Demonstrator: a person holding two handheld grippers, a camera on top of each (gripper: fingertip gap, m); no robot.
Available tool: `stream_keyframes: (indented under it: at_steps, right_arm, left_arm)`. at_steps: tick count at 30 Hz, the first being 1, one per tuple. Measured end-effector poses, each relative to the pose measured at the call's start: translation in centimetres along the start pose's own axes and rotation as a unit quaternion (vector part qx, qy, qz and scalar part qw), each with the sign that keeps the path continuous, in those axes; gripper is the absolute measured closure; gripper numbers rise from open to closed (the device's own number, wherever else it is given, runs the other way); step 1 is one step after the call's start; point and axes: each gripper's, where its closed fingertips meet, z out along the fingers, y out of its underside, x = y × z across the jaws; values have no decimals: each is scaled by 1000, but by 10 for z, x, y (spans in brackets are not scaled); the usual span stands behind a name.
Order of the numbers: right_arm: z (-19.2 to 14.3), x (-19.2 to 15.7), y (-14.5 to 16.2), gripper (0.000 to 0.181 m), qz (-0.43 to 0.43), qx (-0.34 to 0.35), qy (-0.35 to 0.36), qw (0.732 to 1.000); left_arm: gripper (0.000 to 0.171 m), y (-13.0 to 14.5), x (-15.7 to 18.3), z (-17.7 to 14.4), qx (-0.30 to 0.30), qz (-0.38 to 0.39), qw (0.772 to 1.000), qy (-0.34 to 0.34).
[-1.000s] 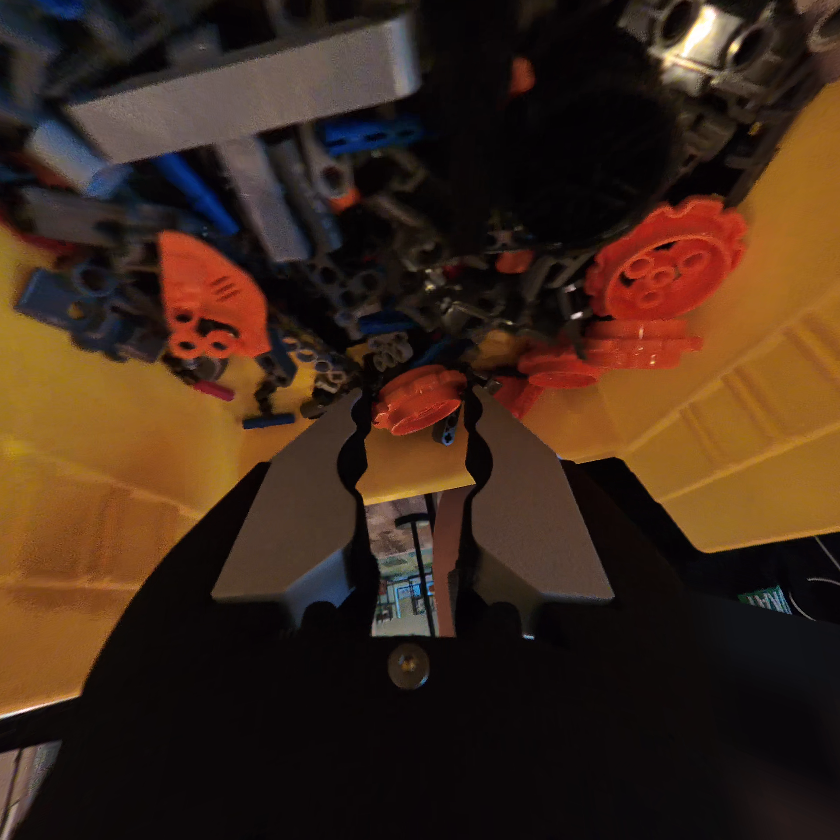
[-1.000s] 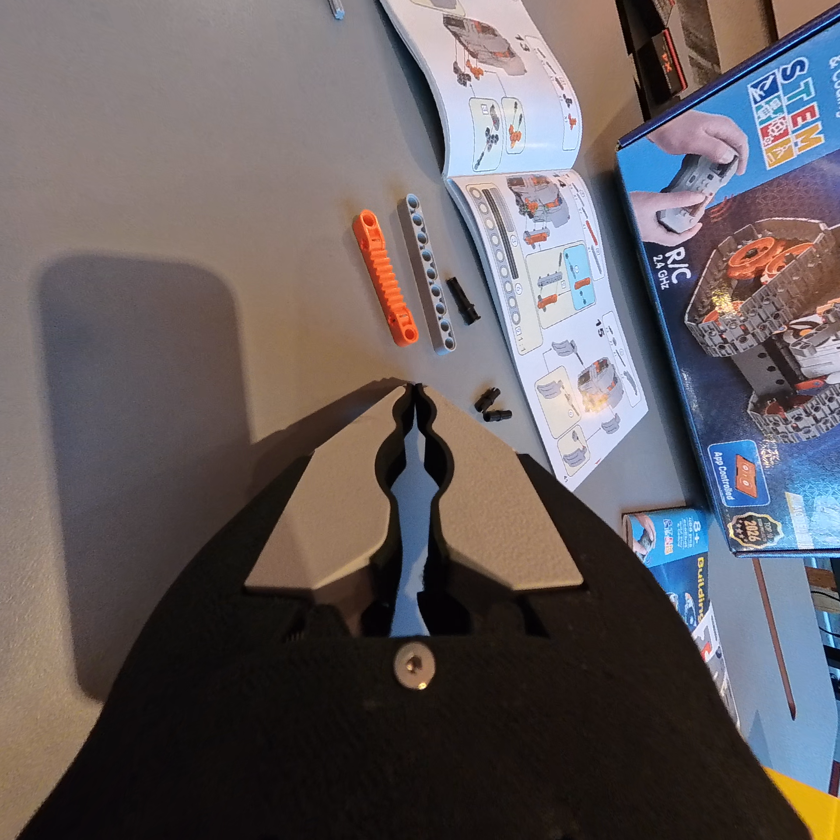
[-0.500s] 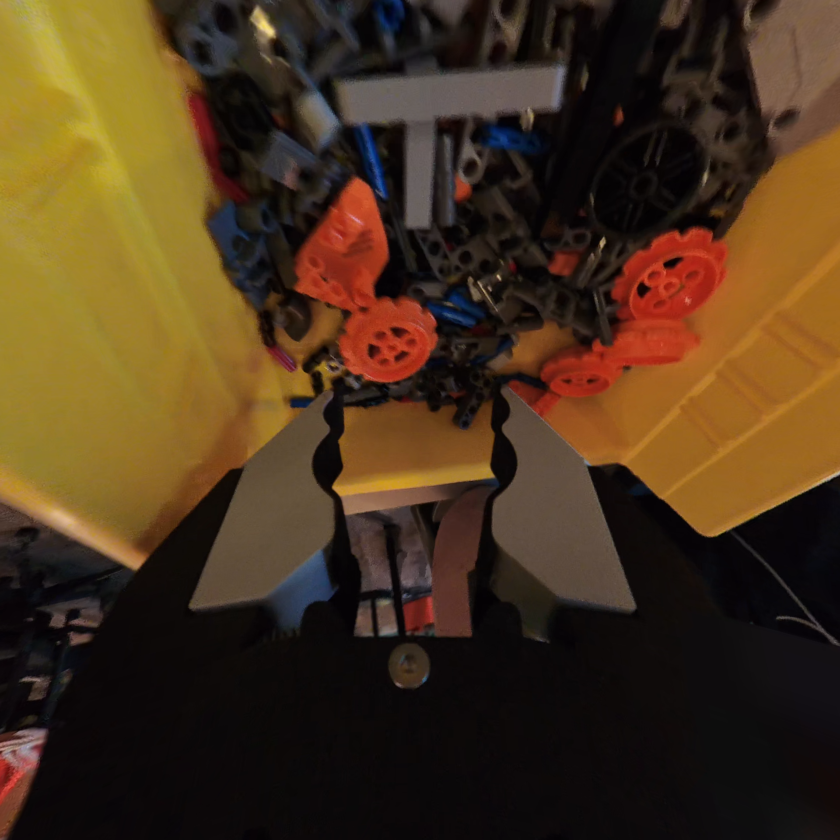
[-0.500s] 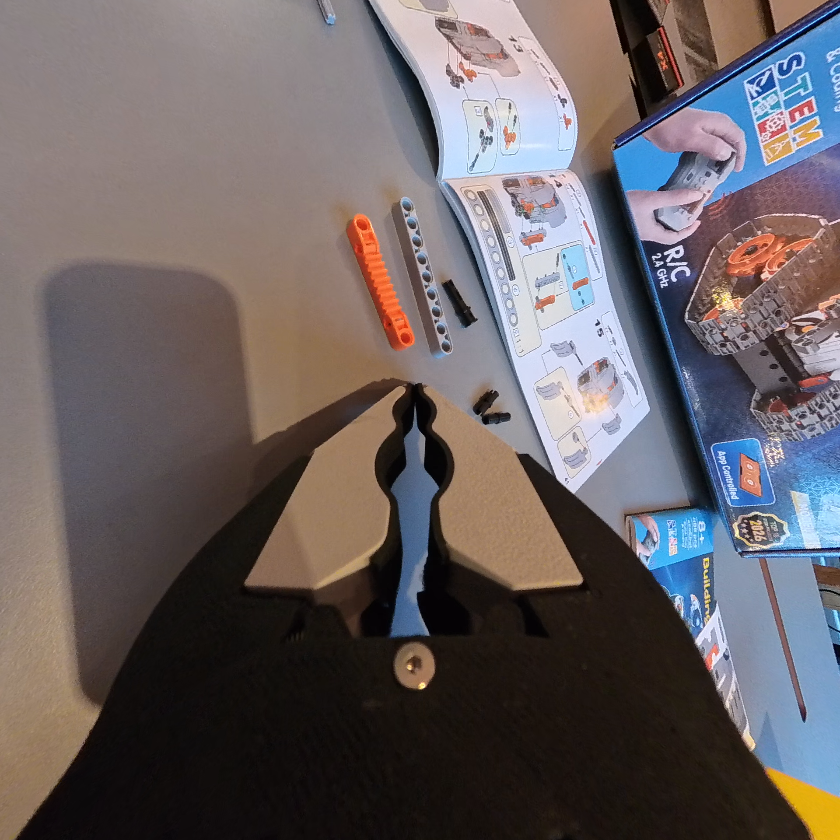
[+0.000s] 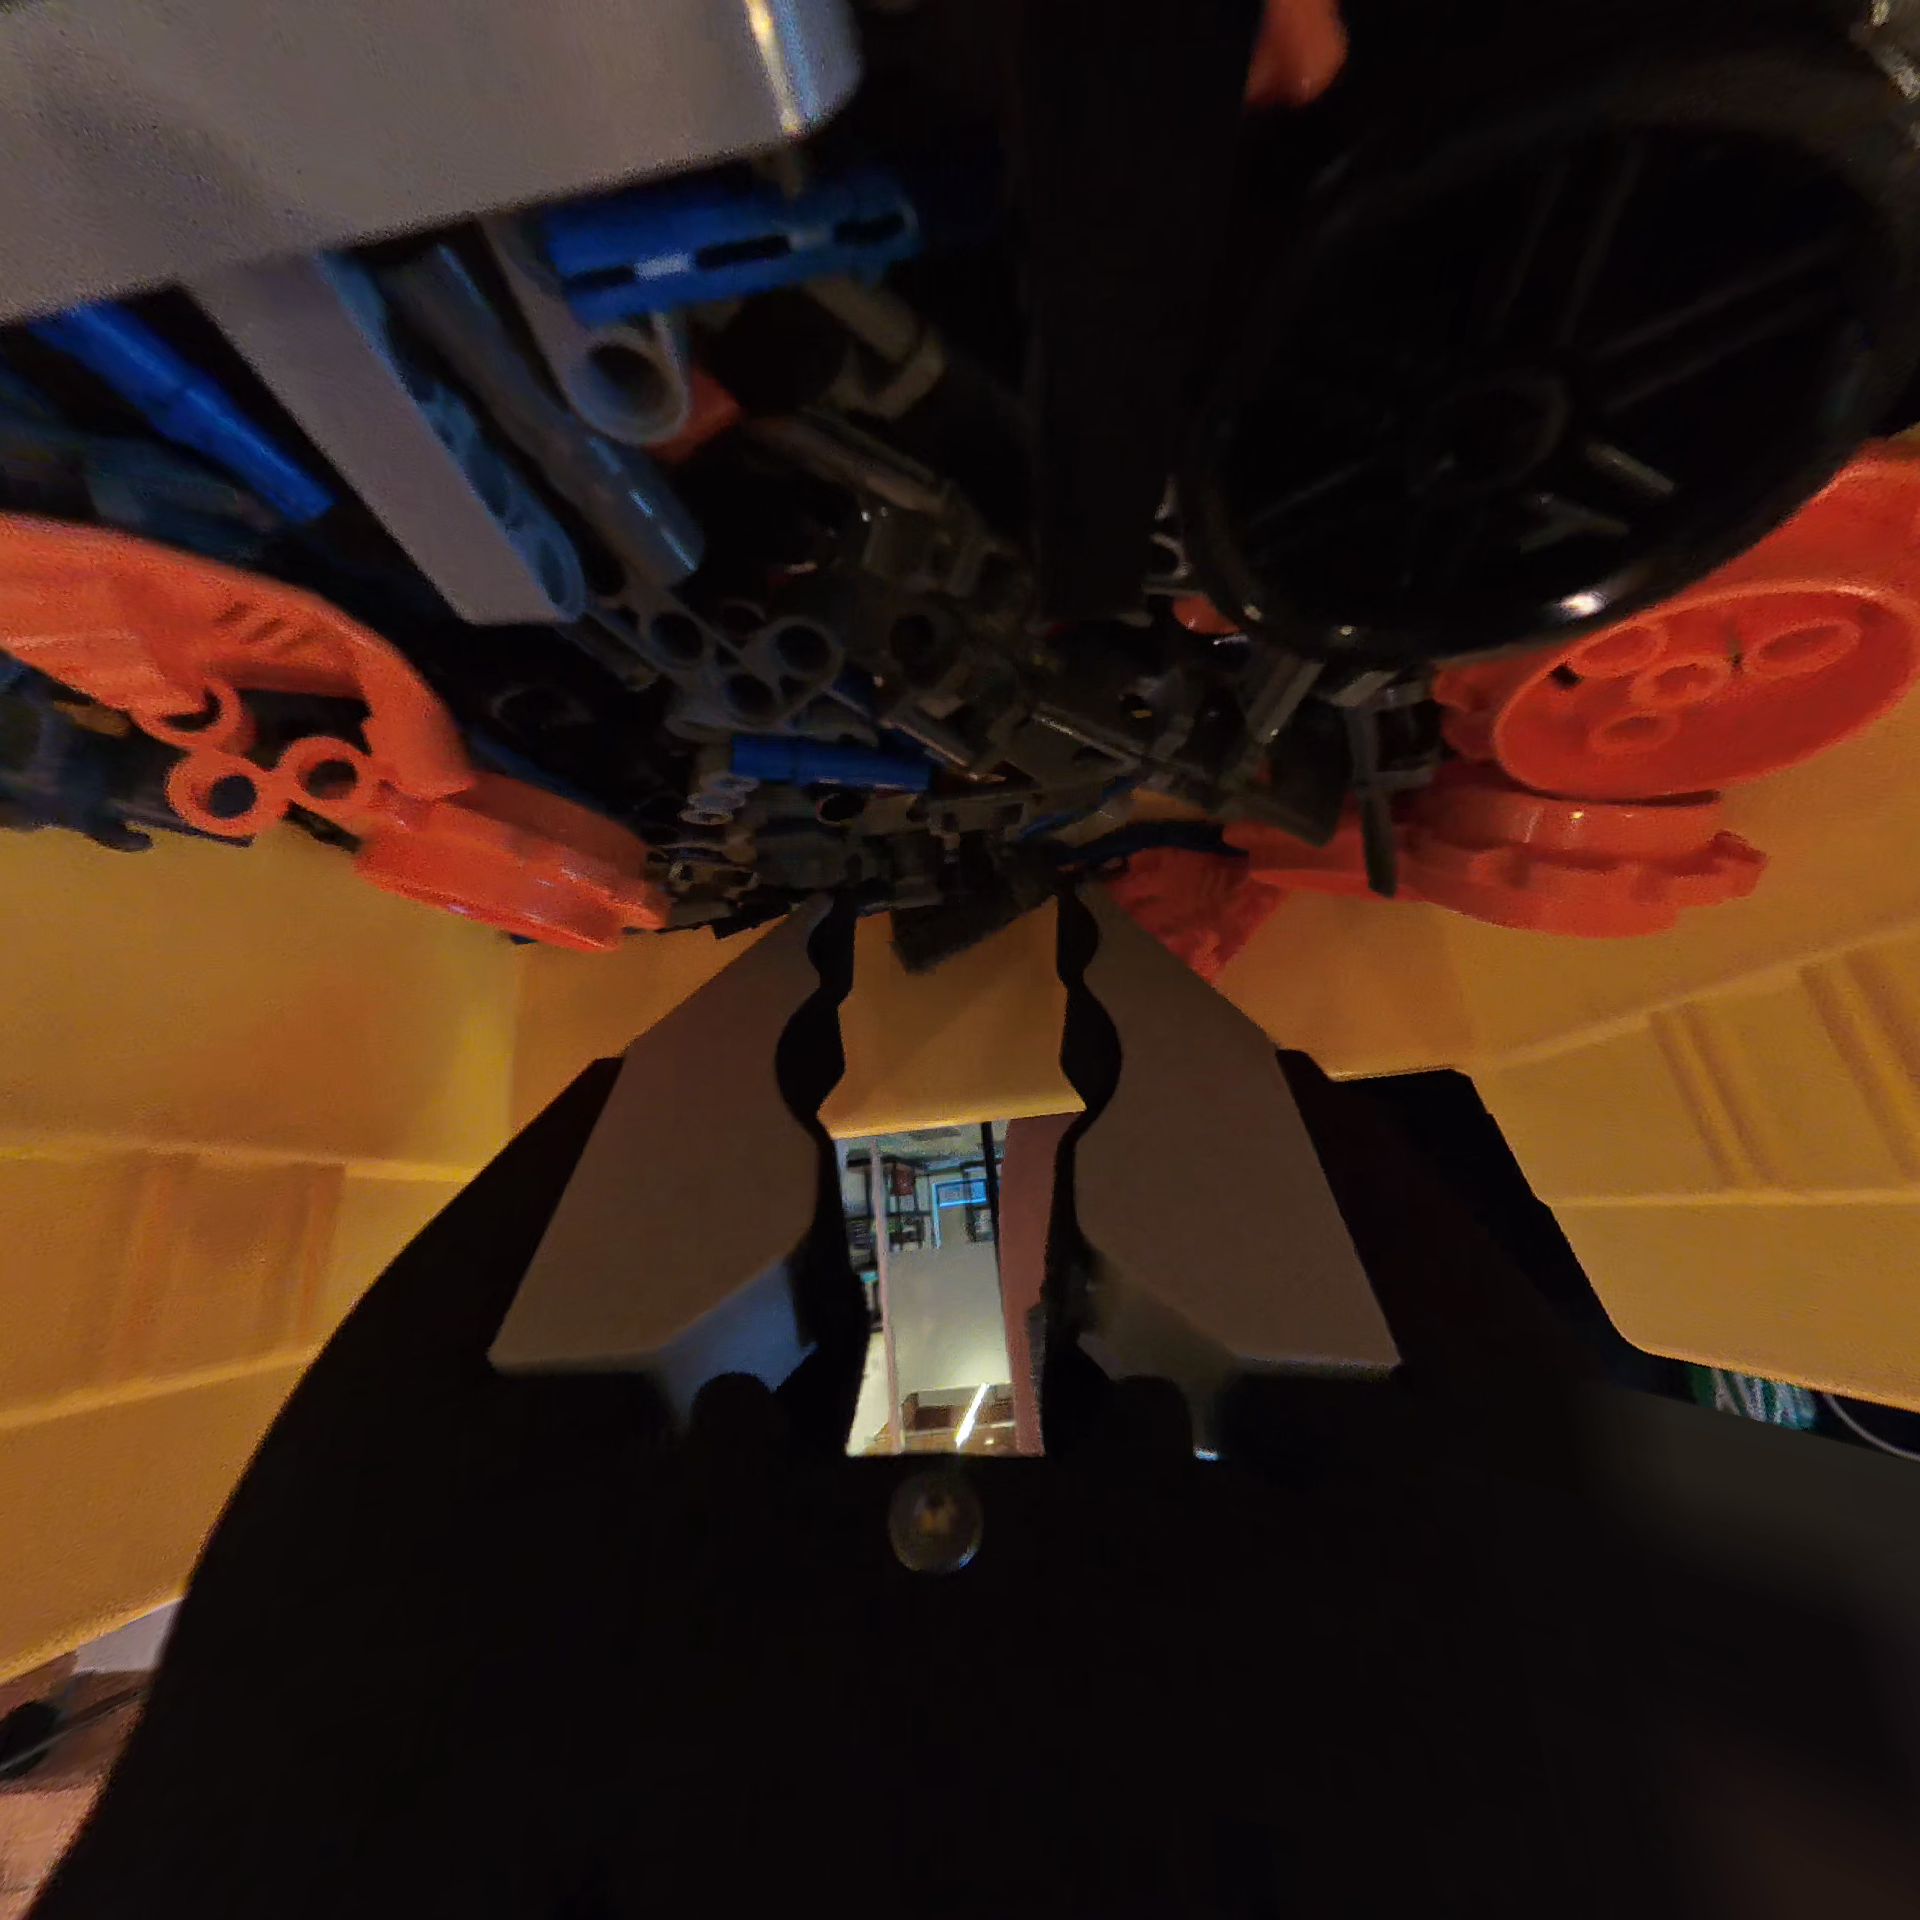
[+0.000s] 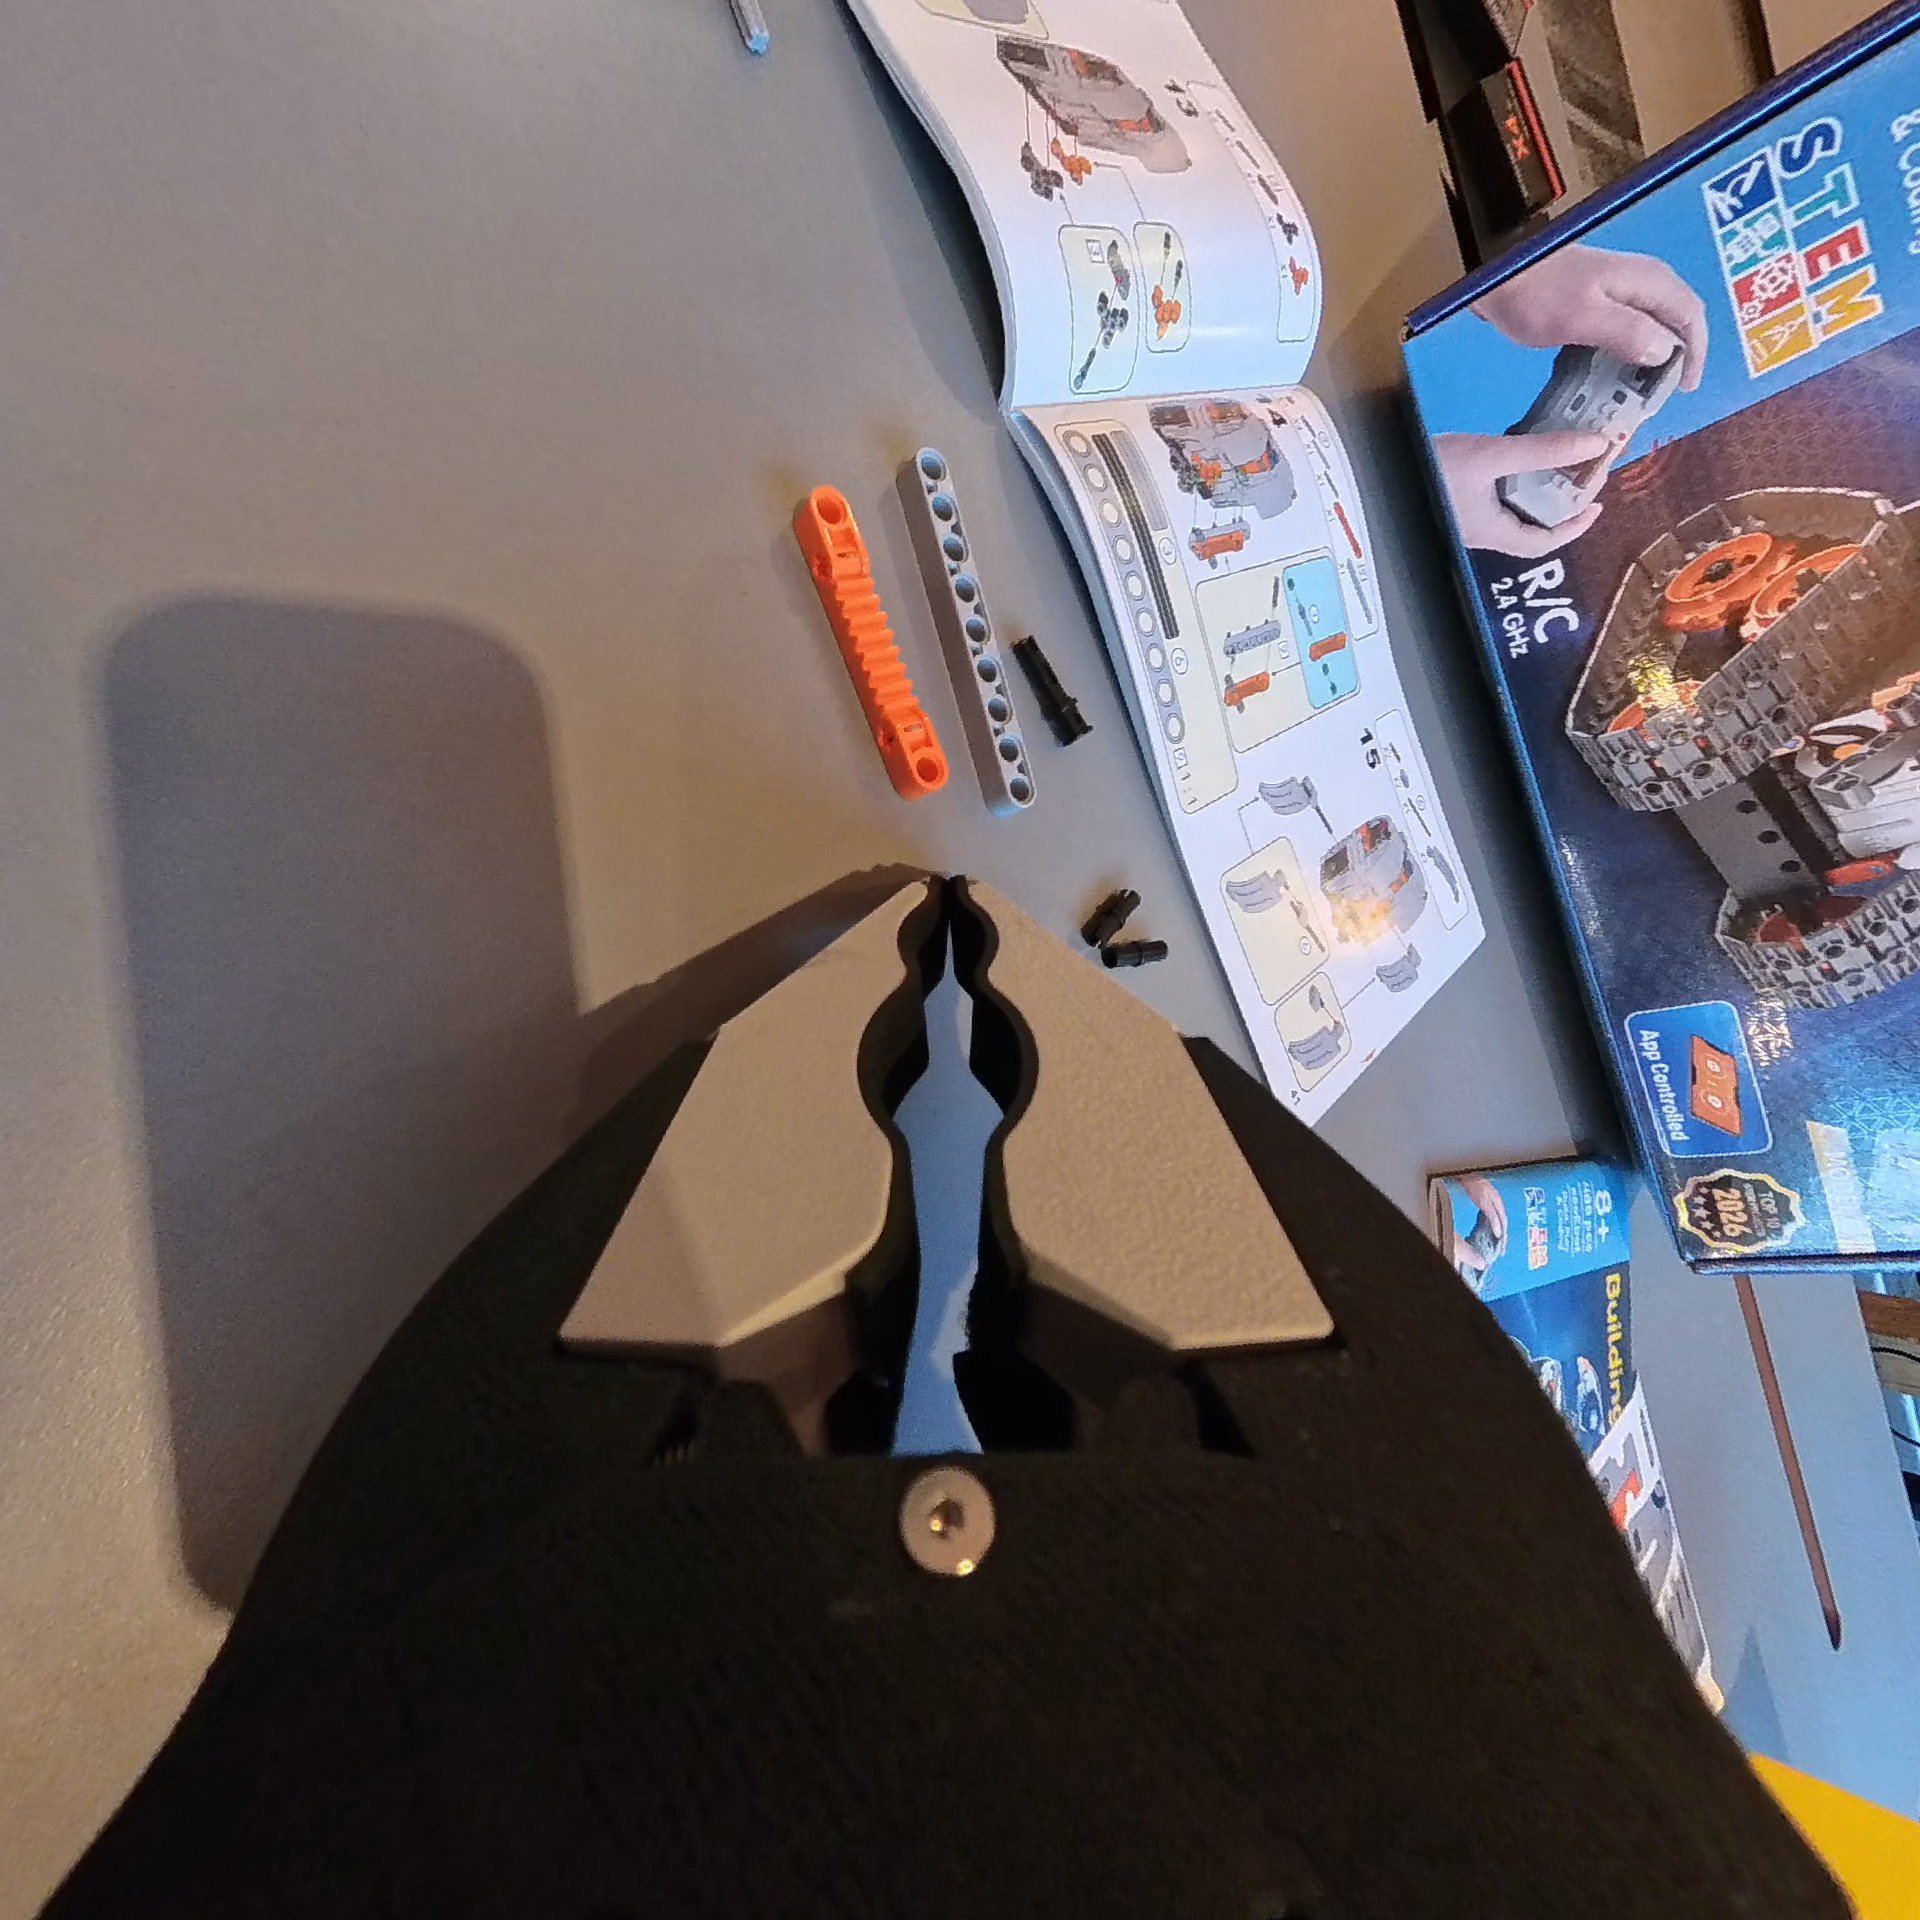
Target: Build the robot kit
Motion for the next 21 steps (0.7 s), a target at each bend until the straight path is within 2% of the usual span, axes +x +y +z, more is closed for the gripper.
stream_keyframes:
  at_steps: [5,16,21]
  right_arm:
    - [0,0,0,181,-2,-1,0,1000]
    - [0,-1,0,181,-1,-1,0,1000]
    - [0,-1,0,181,-1,0,0,1000]
  left_arm:
    - [142,-5,-2,-4,23,6,1000,10]
    - [142,-19,-28,-36,150,-33,988,16]
    - [141,-18,-37,-39,163,-58,985,16]
